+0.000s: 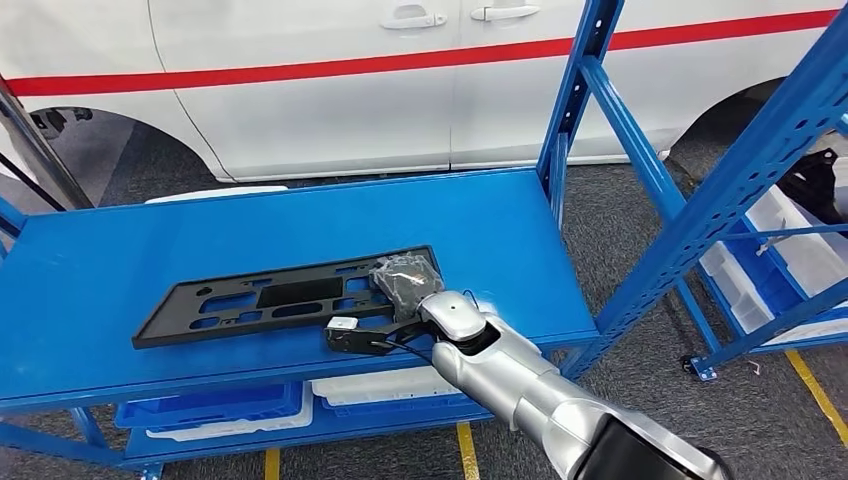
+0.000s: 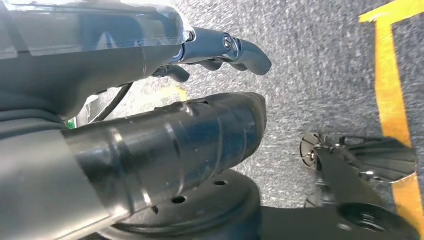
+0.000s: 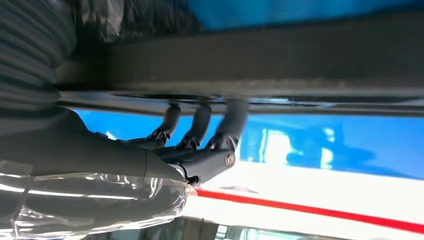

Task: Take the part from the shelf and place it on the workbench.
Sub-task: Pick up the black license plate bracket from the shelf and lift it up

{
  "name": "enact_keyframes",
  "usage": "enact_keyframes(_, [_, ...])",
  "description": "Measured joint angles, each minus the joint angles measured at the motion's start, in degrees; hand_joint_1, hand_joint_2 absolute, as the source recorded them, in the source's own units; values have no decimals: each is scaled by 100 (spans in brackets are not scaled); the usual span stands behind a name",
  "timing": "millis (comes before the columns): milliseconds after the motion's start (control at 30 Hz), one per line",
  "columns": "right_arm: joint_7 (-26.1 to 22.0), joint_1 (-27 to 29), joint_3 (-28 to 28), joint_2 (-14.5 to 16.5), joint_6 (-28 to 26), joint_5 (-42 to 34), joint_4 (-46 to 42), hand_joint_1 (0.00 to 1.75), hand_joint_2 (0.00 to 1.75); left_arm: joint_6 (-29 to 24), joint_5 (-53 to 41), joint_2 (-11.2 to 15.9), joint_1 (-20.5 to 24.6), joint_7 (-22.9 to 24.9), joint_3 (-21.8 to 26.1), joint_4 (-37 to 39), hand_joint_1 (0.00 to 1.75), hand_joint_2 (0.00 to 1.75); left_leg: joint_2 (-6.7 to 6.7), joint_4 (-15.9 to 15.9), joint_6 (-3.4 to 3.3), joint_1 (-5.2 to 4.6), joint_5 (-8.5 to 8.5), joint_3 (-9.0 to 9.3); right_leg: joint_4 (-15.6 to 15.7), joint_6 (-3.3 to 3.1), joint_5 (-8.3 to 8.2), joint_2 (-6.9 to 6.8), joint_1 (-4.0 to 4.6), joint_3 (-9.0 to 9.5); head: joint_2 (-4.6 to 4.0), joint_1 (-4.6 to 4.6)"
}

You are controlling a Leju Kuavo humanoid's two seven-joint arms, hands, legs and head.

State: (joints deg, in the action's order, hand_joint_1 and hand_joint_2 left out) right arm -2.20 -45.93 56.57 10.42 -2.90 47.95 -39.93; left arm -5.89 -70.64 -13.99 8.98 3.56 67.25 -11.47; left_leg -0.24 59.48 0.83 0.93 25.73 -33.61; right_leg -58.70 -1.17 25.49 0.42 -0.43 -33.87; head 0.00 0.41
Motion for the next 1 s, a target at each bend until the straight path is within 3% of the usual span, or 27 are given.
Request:
enact_keyframes(100, [-7, -44, 2, 14, -13, -1, 15, 175, 175, 21, -3, 1, 4, 16, -2, 0, 0, 0, -11, -152, -115, -25, -17, 74, 15, 101, -16, 21, 13, 1, 0, 2])
enact_keyframes(167, [-5, -56, 2, 15, -19, -5, 32, 175, 175, 14, -8, -3, 5, 8, -4, 0, 0, 0, 2, -206, -194, -7, -62, 94, -79, 159, 65, 15, 8, -33, 0, 5])
enact_keyframes(200, [-6, -60, 2, 14, -20, -10, 42, 175, 175, 10, -14, -5, 10, 0, -7, 0, 0, 0, 12, -233, -233, 5, -83, 100, -274, 178, 196, 9, 9, -122, 0, 7])
enact_keyframes(300, [-16, -48, 2, 14, -26, -21, 83, 175, 175, 7, -30, -8, 24, -27, -14, 0, 0, 0, 33, -240, -281, -4, -100, 74, -1344, 207, 715, -5, 1, -625, 0, 8])
enact_keyframes(333, [-19, -45, 2, 14, -29, -24, 96, 175, 175, -1, -32, -8, 23, -36, -15, 0, 0, 0, 34, -237, -283, -9, -100, 69, -1555, 211, 754, -7, 0, -724, 0, 9])
enact_keyframes(367, [-21, -45, 2, 14, -33, -30, 105, 175, 175, -19, -34, -8, 23, -46, -17, 0, 0, 0, 30, -233, -282, -12, -100, 70, -1546, 208, 679, -9, 0, -714, 0, 9])
enact_keyframes(400, [-21, -47, 2, 14, -38, -38, 112, 175, 175, -43, -36, -8, 24, -58, -20, 0, 0, 0, 22, -227, -278, -13, -97, 77, -1304, 195, 508, -10, 0, -587, 0, 9])
enact_keyframes(467, [-20, -53, 2, 15, -46, -53, 118, 175, 175, -101, -38, -11, 28, -83, -26, 0, 0, 87, 7, -203, -254, -23, -82, 84, -508, 143, 152, -10, 13, -183, 0, 9])
enact_keyframes(533, [-16, -55, 2, 20, -69, -58, 120, 175, 175, -235, -37, -13, 31, -142, -30, 0, 0, 175, -4, -178, -206, -38, -69, 70, -37, 95, 30, -9, 37, 33, 0, 6])
enact_keyframes(667, [27, -44, 2, 21, -169, -58, 126, 175, 175, -620, 13, 3, 40, -361, -33, -2, 0, 175, -12, -109, -82, -29, -10, 35, 71, -8, 1, -25, 27, 69, 0, 5])
enact_keyframes(733, [37, -40, 2, 19, -178, -58, 134, 175, 175, -601, 14, 27, 43, -377, -34, -2, 0, 175, -8, 329, -28, -13, 274, -155, 105, -56, -28, -45, -4, 86, 0, 1])
enact_keyframes(800, [41, -26, 2, 14, -179, -58, 152, 175, 175, -603, 21, 44, 36, -408, -36, -2, 0, 175, -7, 1058, 18, -1, 623, -480, 103, -70, -32, -51, -6, 71, 0, -2])
enact_keyframes(833, [43, -19, 2, 11, -181, -57, 161, 175, 175, -631, 28, 50, 31, -425, -37, -2, 0, 175, -6, 1315, 34, 7, 695, -595, 101, -69, -32, -53, -7, 69, 0, -2])
enact_keyframes(867, [46, -15, 2, 7, -184, -56, 168, 175, 175, -670, 41, 55, 28, -435, -37, -2, 0, 175, -4, 1370, 45, 15, 654, -615, 98, -68, -31, -54, -8, 71, 0, -2])
enact_keyframes(900, [50, -14, 2, 4, -188, -55, 171, 175, 175, -706, 55, 61, 27, -438, -37, -2, 0, 175, -2, 1190, 51, 25, 505, -522, 94, -63, -28, -53, -13, 78, 0, -2])
enact_keyframes(933, [55, -15, 2, 2, -193, -54, 173, 175, 175, -734, 68, 68, 29, -437, -37, -2, 0, 175, 2, 817, 55, 37, 293, -334, 84, -52, -21, -50, -19, 85, 0, -2])
enact_keyframes(1000, [64, -19, 2, -2, -210, -54, 178, 175, 175, -760, 82, 79, 39, -437, -38, -1, 0, 175, -1, 83, 35, 34, 32, 33, 50, -2, -3, -37, -13, 82, 0, 0])
